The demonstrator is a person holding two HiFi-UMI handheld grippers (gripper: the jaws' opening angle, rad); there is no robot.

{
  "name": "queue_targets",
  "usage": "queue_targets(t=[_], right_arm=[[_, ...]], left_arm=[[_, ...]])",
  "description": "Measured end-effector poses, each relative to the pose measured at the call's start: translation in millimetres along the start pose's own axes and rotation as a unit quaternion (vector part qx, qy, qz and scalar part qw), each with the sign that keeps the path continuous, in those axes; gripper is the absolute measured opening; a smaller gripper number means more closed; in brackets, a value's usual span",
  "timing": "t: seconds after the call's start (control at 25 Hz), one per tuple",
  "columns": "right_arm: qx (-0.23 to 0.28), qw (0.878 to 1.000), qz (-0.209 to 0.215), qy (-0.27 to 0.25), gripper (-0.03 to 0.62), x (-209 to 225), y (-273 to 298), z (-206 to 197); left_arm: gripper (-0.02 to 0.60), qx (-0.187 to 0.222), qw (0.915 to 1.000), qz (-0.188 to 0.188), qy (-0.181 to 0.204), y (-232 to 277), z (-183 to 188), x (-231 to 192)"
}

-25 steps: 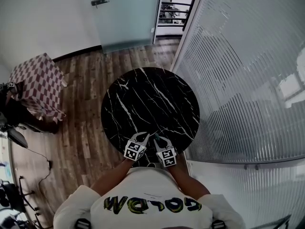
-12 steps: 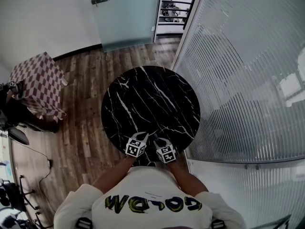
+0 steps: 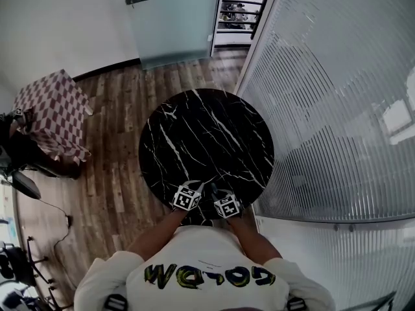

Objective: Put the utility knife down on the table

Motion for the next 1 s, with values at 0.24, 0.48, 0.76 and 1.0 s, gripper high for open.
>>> queue_targets(t=[0.24, 0.48, 0.76, 1.0], right_arm=[[-0.025, 1.0, 0.003, -0.001, 0.074, -0.2, 6.3, -4.3], [-0.041, 0.999, 0.005, -0.005, 0.074, 2.5, 13.7, -9.9], [-0.06, 0.998, 0.004, -0.003, 0.074, -0.9, 17.5, -11.9], [-0.073, 0.997, 0.002, -0.007, 0.074, -3.1, 24.5, -18.7]], left_arm=[[0.002, -0.021, 0.9998, -0.001, -0.007, 4.4, -11.1, -5.2], [0.002, -0.039, 0.9992, -0.004, -0.002, 12.8, -20.8, -2.4], [0.002, -0.06, 0.9981, 0.001, -0.012, 12.7, -34.4, -8.9], [0.002, -0.076, 0.997, 0.0, -0.014, 12.3, -43.4, -10.7]])
Point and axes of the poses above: the fingertips, and each gripper's own axes: y forward along the fingers, x to its right, z out of its top, the point moved 1 cm from there along -y, backward along the fingers
